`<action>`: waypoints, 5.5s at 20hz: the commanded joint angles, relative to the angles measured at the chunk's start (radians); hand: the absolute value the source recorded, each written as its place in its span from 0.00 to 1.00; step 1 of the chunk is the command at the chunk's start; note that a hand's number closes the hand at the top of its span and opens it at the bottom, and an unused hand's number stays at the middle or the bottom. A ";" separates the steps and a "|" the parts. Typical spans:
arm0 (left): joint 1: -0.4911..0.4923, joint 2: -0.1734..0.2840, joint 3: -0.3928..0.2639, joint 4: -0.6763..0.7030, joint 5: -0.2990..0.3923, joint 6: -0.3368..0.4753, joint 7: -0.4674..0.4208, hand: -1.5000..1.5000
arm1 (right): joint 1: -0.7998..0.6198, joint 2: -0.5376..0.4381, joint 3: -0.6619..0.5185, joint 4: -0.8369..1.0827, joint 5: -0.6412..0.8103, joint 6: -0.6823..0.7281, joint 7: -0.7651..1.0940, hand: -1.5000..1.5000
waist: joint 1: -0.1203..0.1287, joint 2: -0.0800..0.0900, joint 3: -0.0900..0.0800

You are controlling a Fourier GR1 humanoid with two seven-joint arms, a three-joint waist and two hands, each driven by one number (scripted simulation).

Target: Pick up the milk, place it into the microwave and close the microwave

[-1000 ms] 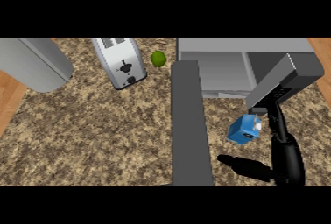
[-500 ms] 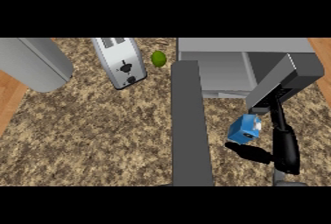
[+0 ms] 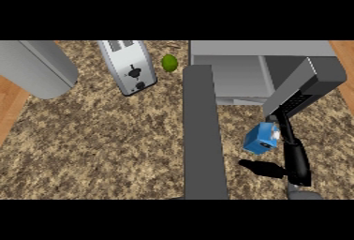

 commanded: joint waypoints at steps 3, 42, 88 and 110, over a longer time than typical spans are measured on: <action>0.059 -0.015 0.003 -0.075 0.031 -0.015 0.043 0.00 | -0.082 -0.017 -0.048 0.194 0.001 -0.016 -0.078 0.00 | 0.003 0.001 0.000; 0.015 0.001 0.129 0.071 0.121 -0.142 0.002 0.00 | -0.496 -0.013 -0.070 0.831 0.120 0.027 -0.571 1.00 | -0.005 -0.004 -0.001; -0.357 0.094 0.210 0.265 0.061 -0.154 0.128 0.00 | -1.009 -0.128 -0.197 1.142 0.202 -0.436 -0.077 0.00 | 0.112 0.057 0.005; -0.338 0.013 0.034 0.185 -0.063 -0.181 0.167 0.00 | -0.887 -0.086 -0.311 1.121 0.057 -0.042 -0.341 0.00 | 0.024 0.012 0.001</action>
